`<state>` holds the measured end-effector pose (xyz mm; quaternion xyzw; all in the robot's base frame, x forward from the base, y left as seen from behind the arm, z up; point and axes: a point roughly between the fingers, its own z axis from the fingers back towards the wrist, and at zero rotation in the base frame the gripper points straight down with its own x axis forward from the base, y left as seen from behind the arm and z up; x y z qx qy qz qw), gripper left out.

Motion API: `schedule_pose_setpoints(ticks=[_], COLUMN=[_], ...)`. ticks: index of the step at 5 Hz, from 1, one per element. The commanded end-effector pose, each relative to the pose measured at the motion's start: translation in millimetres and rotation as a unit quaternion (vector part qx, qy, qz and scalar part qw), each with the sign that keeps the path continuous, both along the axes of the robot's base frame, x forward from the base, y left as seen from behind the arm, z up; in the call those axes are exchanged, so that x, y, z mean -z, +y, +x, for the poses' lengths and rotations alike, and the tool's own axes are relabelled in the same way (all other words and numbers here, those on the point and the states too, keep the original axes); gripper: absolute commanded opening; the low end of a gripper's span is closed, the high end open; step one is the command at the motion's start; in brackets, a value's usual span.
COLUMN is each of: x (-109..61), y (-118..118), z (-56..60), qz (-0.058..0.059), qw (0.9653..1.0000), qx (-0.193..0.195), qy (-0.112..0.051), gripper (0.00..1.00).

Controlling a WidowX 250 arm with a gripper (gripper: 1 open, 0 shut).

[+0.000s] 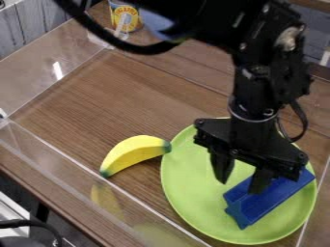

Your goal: Put the blue object in the green plate

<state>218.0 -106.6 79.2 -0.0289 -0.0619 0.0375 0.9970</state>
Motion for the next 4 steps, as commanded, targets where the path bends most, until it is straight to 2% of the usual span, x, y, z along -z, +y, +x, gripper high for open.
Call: schedule_pose_setpoints(ticks=[1, 2, 4], x=[-6.4, 8.0, 19.1], y=[-13.8, -26.0, -44.7], z=[3.7, 10.6, 20.6], qz=[-0.008, -0.011, -0.019], qw=[0.9997, 0.9990, 0.9988], qx=[0.014, 0.036, -0.012], qy=[-0.021, -0.026, -0.043], gripper=[1.00, 1.00, 1.00])
